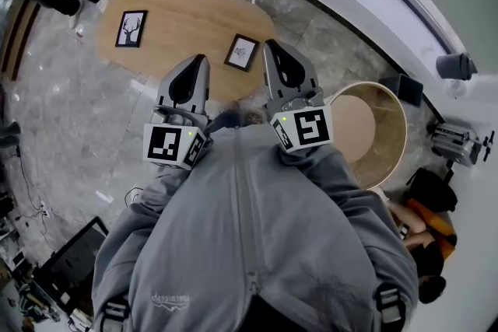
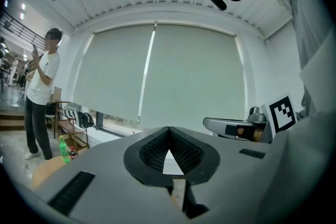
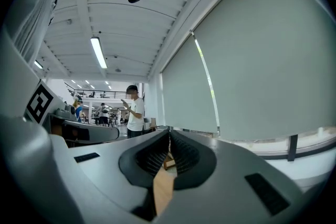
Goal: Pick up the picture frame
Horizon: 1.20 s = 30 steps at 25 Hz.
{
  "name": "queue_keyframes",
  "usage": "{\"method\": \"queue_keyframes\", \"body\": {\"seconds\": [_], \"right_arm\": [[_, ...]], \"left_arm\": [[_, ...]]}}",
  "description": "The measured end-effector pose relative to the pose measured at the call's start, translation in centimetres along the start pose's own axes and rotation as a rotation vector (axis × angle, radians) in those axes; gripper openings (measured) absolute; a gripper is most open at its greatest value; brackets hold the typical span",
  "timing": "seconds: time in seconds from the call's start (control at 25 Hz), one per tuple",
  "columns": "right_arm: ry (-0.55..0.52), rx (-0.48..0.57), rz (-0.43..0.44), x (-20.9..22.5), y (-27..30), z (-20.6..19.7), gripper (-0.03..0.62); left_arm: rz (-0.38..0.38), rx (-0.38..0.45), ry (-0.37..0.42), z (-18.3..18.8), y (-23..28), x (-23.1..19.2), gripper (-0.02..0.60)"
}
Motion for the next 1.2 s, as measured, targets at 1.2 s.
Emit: {"method": "queue_keyframes", "body": {"seconds": [1.2], "right_arm": [[0.096, -0.182, -0.199, 8.3, 5.7, -10.9, 0.034]], "left_arm": [[-0.269, -0.179, -0.012, -8.4, 14.5, -3.8, 0.018]]}}
Point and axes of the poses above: the fingertips, and each gripper's own axes: y forward along the fingers, x to its right, z out of its top, the point moved 5 cm from there along -y, backward along the fingers, and after that the axes turned 6 degrees about -x, right-handed, at the moved point
